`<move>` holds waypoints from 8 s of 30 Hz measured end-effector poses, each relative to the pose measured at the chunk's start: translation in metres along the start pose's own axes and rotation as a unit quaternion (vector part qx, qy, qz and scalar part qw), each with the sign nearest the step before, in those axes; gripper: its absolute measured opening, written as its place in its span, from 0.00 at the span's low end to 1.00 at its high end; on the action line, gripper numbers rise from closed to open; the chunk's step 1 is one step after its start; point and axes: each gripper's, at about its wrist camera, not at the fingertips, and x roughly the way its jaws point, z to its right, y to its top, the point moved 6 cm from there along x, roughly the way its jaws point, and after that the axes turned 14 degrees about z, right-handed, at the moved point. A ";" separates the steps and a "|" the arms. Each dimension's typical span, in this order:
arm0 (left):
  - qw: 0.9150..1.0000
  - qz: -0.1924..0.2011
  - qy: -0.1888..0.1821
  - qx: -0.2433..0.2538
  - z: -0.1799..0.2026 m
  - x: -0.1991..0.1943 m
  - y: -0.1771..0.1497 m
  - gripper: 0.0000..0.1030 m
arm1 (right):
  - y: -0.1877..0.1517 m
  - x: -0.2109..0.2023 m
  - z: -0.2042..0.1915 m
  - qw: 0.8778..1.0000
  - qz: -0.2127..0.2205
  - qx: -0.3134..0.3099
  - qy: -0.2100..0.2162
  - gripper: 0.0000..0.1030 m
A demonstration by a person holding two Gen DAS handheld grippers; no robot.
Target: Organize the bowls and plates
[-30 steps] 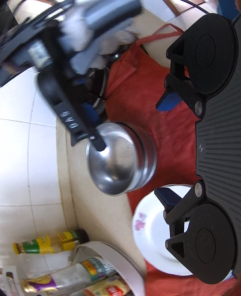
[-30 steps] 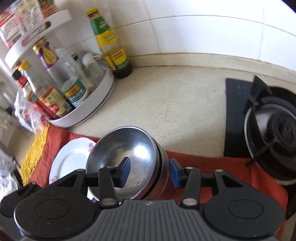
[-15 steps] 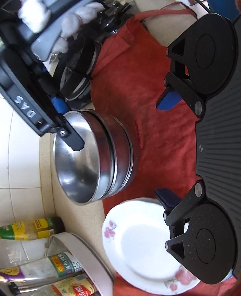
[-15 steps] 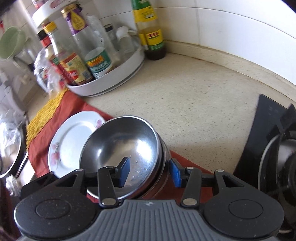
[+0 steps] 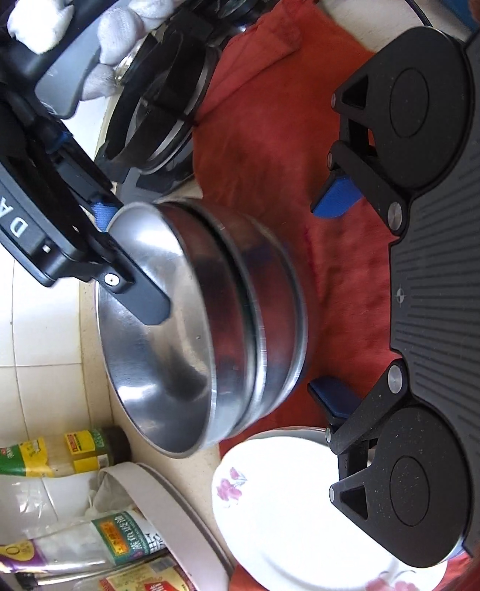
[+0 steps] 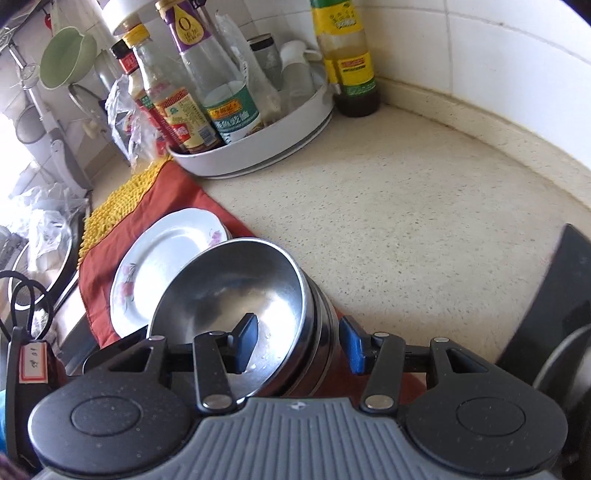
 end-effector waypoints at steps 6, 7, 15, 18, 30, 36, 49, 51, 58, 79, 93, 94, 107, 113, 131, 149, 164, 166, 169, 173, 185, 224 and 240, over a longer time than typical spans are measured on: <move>1.000 0.010 0.010 -0.002 0.002 0.011 0.006 0.97 | 0.002 0.019 0.012 0.999 -0.012 0.009 0.041 0.48; 1.000 0.011 0.013 -0.002 0.002 0.013 0.006 0.98 | 0.002 0.021 0.013 0.999 -0.014 0.010 0.047 0.48; 0.999 0.022 0.029 -0.008 -0.003 0.026 0.013 1.00 | 0.000 0.040 0.018 0.995 -0.025 0.024 0.090 0.55; 0.999 0.028 0.043 -0.012 -0.003 0.029 0.014 1.00 | -0.002 0.042 0.019 0.994 -0.024 0.031 0.100 0.56; 0.998 0.033 0.053 -0.007 0.014 0.025 0.020 1.00 | -0.011 0.026 0.025 0.994 -0.018 0.054 0.098 0.56; 0.998 0.040 0.048 -0.005 0.023 0.020 0.027 1.00 | -0.010 0.009 0.029 0.994 -0.007 0.057 0.089 0.56; 0.995 0.079 0.058 0.019 0.031 -0.010 0.060 1.00 | 0.014 -0.034 0.019 0.994 0.038 0.053 0.083 0.56; 0.994 0.087 0.064 0.021 0.027 -0.016 0.066 1.00 | 0.022 -0.037 0.013 0.994 0.044 0.048 0.085 0.56; 0.990 0.107 0.095 0.014 0.005 -0.039 0.078 1.00 | 0.049 -0.037 -0.016 0.993 0.060 0.026 0.097 0.56; 0.970 0.125 0.206 -0.009 -0.107 -0.118 0.078 1.00 | 0.108 0.024 -0.142 0.981 0.073 -0.027 0.176 0.56; 0.973 0.087 0.207 -0.046 -0.137 -0.110 0.039 1.00 | 0.087 0.080 -0.161 0.984 0.024 -0.010 0.175 0.56; 0.974 0.085 0.206 -0.048 -0.137 -0.110 0.036 1.00 | 0.086 0.082 -0.161 0.984 0.022 -0.009 0.175 0.56; 0.979 0.066 0.182 -0.065 -0.138 -0.086 0.013 1.00 | 0.064 0.105 -0.148 0.988 -0.003 0.009 0.151 0.56; 0.981 0.058 0.173 -0.069 -0.142 -0.077 0.007 1.00 | 0.054 0.111 -0.139 0.990 -0.010 0.020 0.142 0.56; 0.983 0.056 0.162 -0.071 -0.128 -0.064 -0.004 1.00 | 0.040 0.116 -0.113 0.991 -0.005 0.036 0.131 0.57; 0.982 0.053 0.171 -0.058 -0.139 -0.061 -0.002 1.00 | 0.042 0.110 -0.120 0.990 0.050 -0.026 0.126 0.54; 0.981 0.036 0.165 -0.092 -0.134 -0.078 -0.004 0.95 | 0.032 0.098 -0.123 0.987 0.066 -0.084 0.119 0.53; 0.980 0.030 0.172 -0.096 -0.131 -0.077 -0.001 0.95 | 0.034 0.099 -0.124 0.988 0.067 -0.084 0.114 0.53; 0.979 0.028 0.177 -0.102 -0.126 -0.088 -0.004 0.99 | 0.039 0.097 -0.117 0.988 0.073 -0.073 0.116 0.53; 0.978 0.023 0.176 -0.109 -0.124 -0.098 -0.006 1.00 | 0.047 0.088 -0.108 0.989 0.086 -0.050 0.109 0.53; 0.978 0.055 0.153 -0.132 -0.133 -0.133 0.003 1.00 | 0.037 0.037 -0.115 0.990 0.123 -0.071 0.025 0.53; 0.966 0.039 0.189 -0.174 -0.131 -0.205 -0.041 1.00 | -0.095 -0.037 -0.182 0.981 0.144 0.008 -0.127 0.58; 0.967 0.028 0.195 -0.163 -0.122 -0.211 -0.051 0.99 | -0.118 -0.036 -0.185 0.974 0.150 0.051 -0.163 0.59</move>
